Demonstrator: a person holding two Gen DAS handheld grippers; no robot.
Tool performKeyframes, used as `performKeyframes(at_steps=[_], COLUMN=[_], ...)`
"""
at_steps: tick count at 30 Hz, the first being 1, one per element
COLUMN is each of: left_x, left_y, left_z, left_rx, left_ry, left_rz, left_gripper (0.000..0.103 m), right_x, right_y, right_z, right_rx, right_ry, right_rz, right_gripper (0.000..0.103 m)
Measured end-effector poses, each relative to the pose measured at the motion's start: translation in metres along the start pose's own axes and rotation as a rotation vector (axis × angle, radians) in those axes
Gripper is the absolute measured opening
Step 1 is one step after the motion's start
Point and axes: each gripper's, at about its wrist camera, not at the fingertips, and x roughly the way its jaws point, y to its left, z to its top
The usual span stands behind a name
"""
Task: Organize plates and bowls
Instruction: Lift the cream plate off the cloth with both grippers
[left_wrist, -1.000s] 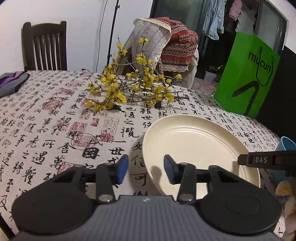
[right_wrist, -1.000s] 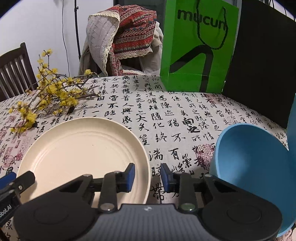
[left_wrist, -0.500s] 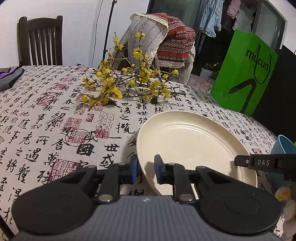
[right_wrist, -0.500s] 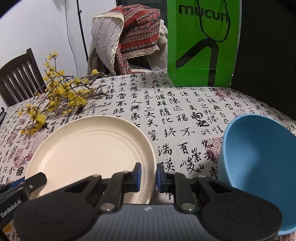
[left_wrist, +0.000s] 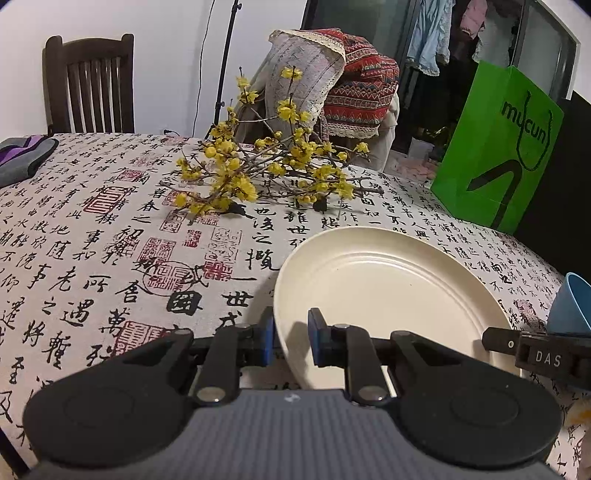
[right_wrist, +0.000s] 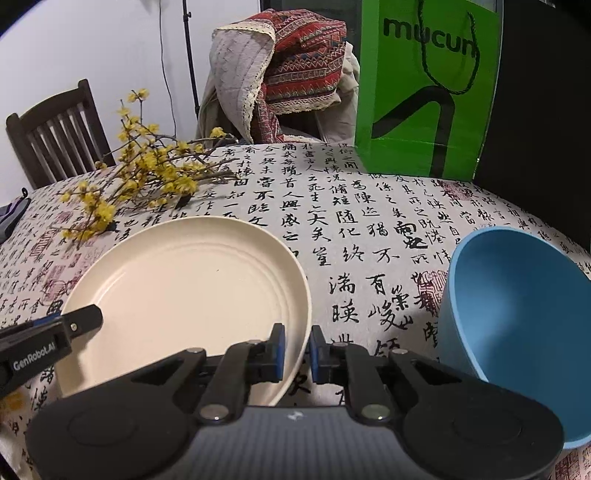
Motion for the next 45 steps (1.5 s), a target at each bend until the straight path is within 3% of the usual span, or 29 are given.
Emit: performKeyframes(at_steps=[15,32,45], left_x=[0.001,-0.024,-0.05], left_y=[-0.003,-0.016,-0.014], left_z=[-0.001,-0.004,0.005], left_rx=[0.021,0.1,0.08], left_ry=[-0.002,-0.078,-0.12], left_rz=[0.021,0.026,0.022], left_gripper=[0.019,0.019,0.019], right_x=[0.005,-0.031,-0.061], right_y=[0.001,-0.004,0.001], right_z=[0.002,-0.022,-0.021], right_rx=[-0.041,-0.073,-0.095], right_ry=[-0.02,-0.083,-0.152], right_rz=[0.002,0.028,0.023], right_gripper=[0.015,0.015,0.015])
